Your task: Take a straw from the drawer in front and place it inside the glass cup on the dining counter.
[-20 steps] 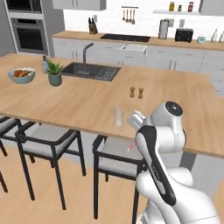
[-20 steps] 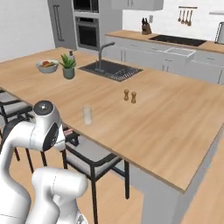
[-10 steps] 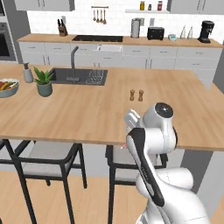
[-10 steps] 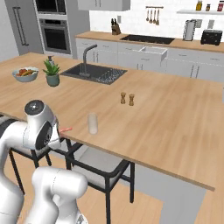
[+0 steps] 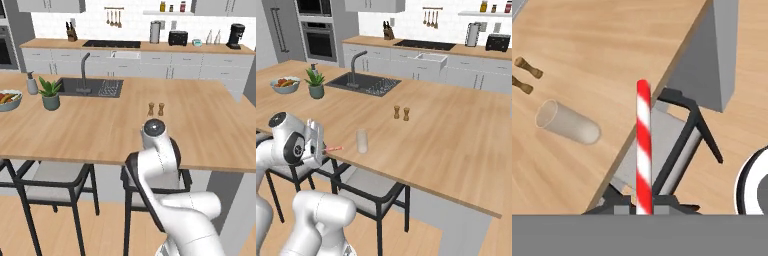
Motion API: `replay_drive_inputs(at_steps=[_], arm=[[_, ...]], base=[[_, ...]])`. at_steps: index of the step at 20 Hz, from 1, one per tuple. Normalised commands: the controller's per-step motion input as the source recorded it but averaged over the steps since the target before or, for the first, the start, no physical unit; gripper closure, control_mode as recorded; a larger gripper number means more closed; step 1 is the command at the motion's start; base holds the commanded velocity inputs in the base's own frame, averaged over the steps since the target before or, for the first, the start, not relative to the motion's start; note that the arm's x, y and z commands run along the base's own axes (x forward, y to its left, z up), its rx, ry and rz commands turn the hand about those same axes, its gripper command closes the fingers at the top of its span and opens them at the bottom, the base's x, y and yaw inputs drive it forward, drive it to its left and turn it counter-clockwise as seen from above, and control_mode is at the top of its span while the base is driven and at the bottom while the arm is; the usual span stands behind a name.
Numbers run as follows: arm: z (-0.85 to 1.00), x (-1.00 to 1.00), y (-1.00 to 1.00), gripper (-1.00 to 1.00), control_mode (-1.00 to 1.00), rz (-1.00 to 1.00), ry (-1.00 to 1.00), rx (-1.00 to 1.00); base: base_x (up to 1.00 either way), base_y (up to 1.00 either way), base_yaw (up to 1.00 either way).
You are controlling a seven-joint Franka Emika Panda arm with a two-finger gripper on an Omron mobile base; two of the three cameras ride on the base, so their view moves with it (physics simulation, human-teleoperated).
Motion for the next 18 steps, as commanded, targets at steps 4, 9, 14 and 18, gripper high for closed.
replay_drive_inputs(at_steps=[4,9,14,18], arm=[[0.69,0.24,-0.68,1.00,-1.00,-0.03,0.26,-0.18],[0.94,0.30,-0.45,1.00,-1.00,0.00,0.20,-0.16],[0.54,0.35,-0.09,1.00,-1.00,0.00,0.08,-0.40],[0.07,0.40,0.00,1.00,-1.00,0.03,0.02,-0.50]], base=[[0.00,0.00,0.00],[0.00,0.00,0.00],[0.00,0.00,0.00],[0.00,0.00,0.00]])
